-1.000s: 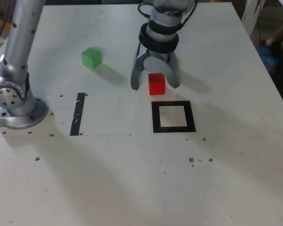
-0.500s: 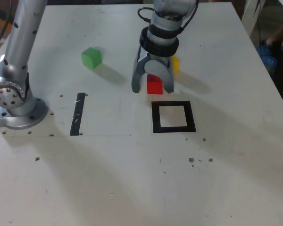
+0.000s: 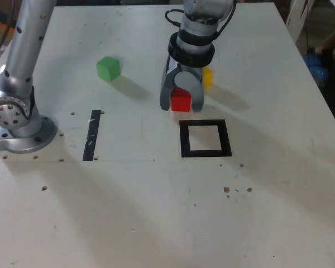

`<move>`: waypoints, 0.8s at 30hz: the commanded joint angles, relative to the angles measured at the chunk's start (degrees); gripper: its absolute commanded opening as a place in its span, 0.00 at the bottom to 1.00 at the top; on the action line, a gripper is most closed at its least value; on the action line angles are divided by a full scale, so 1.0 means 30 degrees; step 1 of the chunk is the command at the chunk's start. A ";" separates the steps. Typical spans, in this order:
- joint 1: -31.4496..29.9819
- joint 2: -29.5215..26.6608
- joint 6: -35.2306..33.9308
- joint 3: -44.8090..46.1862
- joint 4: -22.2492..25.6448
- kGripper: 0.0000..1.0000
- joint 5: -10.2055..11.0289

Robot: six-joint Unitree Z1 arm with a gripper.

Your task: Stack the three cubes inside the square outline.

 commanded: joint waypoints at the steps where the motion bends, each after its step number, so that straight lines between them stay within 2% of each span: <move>1: -0.0060 -0.0380 -0.0029 -0.0157 0.0223 0.30 -0.0165; 8: -0.1447 -0.1661 -0.1284 -0.0537 0.0885 0.30 -0.1034; 17: -0.4118 -0.0700 -0.3763 -0.1820 0.1748 0.30 -0.1315; 24: -0.4887 -0.0443 -0.4486 -0.2721 0.2416 0.30 -0.1145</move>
